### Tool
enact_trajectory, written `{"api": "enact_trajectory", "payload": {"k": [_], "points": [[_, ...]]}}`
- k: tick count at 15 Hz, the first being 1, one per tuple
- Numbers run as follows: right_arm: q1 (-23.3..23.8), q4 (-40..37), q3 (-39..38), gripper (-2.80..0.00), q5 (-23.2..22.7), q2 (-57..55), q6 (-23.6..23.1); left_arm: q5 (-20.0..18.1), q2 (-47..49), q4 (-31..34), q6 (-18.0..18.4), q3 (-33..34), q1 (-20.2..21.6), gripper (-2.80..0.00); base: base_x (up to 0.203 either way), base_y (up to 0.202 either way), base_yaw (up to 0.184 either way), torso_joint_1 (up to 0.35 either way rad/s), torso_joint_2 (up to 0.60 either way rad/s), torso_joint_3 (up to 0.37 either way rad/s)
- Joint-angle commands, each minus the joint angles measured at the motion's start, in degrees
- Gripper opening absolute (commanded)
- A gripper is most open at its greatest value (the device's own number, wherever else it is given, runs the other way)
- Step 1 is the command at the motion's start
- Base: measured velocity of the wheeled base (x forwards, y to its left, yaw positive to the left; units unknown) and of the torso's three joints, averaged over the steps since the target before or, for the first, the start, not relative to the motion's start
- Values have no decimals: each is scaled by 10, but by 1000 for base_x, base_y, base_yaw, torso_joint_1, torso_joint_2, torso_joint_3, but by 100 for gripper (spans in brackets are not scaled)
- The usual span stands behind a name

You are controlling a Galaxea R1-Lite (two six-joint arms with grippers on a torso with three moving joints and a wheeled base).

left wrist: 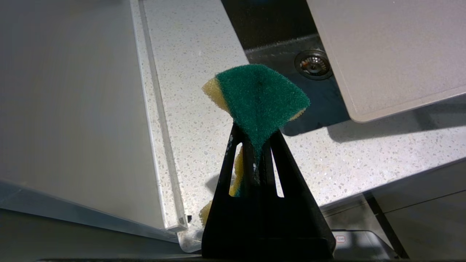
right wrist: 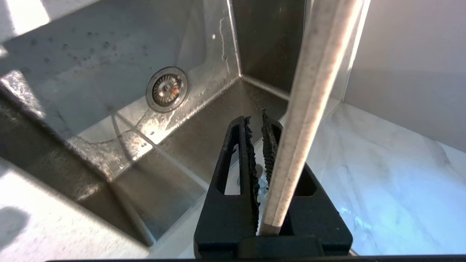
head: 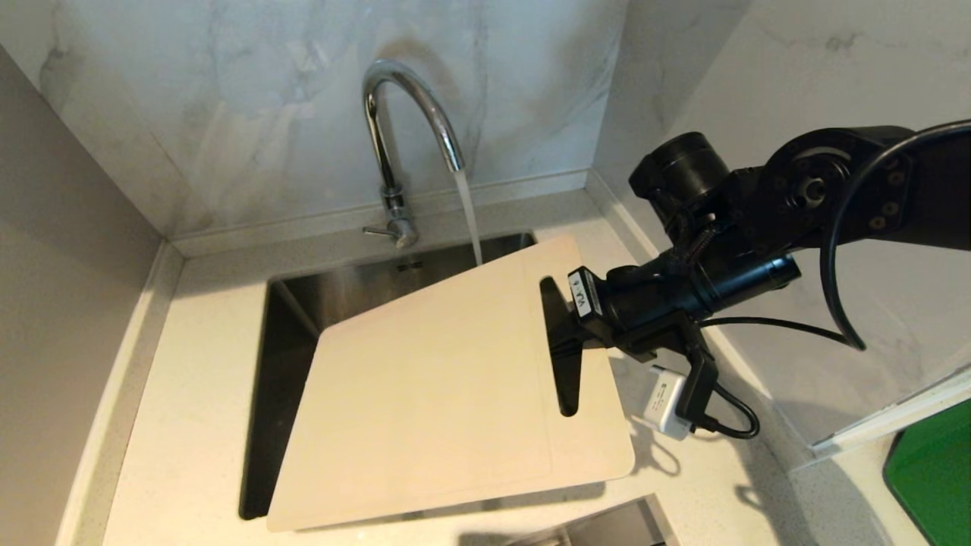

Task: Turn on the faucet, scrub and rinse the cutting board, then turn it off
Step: Scrub the cutting board underwater

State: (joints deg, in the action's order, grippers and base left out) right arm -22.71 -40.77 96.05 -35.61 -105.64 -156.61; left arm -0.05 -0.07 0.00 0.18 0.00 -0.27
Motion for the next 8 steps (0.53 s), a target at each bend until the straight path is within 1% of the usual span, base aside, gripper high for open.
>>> {"api": "enact_trajectory", "payload": {"k": [1, 5, 6, 8], "points": [[-1, -2, 11, -280, -3, -13, -8, 0, 0, 0, 0, 0, 0, -280, 0, 0, 0, 0, 0, 0], [-3, -2, 21, -280, 1, -39, -12, 0, 0, 0, 0, 0, 0, -280, 0, 0, 0, 0, 0, 0], [-5, -6, 35, -280, 5, -44, -12, 0, 0, 0, 0, 0, 0, -280, 0, 0, 0, 0, 0, 0], [-8, -47, 84, -280, 30, -67, -14, 0, 0, 0, 0, 0, 0, -280, 0, 0, 0, 0, 0, 0]]}}
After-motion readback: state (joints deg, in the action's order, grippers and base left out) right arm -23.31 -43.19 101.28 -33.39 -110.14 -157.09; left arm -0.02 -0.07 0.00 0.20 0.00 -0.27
